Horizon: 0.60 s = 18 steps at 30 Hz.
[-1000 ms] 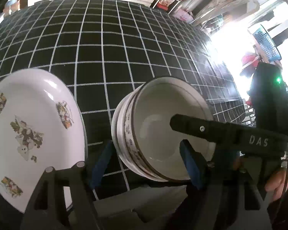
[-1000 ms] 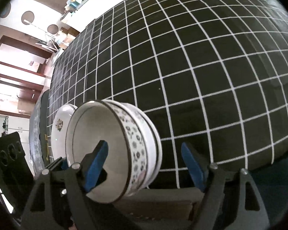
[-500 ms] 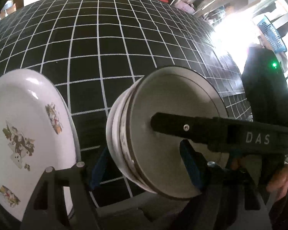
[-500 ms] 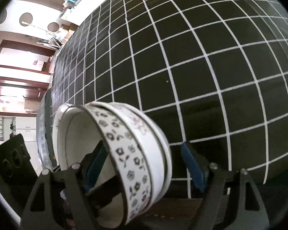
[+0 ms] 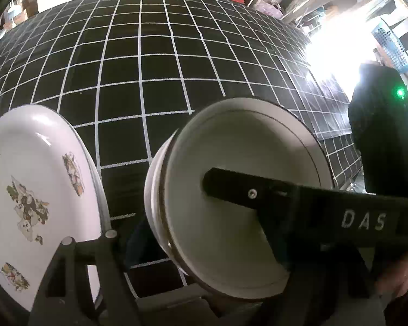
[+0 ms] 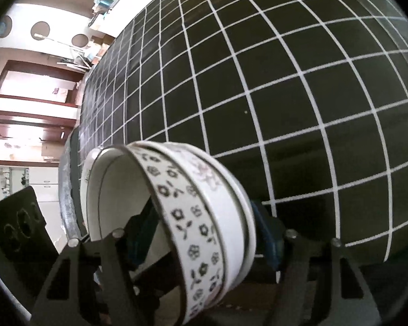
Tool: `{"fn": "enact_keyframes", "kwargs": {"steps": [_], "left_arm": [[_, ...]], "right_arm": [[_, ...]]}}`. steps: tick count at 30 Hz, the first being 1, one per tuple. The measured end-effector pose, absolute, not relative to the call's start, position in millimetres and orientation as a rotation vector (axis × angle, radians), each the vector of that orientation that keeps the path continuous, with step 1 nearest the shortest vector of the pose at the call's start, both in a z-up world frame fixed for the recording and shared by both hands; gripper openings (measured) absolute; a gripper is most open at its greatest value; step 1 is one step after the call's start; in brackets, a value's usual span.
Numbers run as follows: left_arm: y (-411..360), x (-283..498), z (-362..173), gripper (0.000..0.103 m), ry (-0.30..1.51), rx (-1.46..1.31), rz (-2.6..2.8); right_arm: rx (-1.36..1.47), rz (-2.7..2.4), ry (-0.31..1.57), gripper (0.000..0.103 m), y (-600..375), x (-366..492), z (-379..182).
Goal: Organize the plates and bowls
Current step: 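Lift and carry the bowl stack over the plate stack with the right tool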
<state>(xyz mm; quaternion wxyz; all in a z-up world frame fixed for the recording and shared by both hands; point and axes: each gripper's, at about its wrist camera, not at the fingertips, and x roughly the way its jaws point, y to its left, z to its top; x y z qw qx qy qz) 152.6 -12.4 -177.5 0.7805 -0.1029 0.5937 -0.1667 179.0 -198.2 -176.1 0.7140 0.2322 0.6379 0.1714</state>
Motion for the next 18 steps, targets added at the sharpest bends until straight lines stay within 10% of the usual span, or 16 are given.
{"fn": "enact_keyframes", "kwargs": {"steps": [18], "left_arm": [[-1,150,-128,0.075,1.227,-0.260,-0.334]], "right_arm": [[0.383,0.394,1.409,0.071,-141,189,-116]]}}
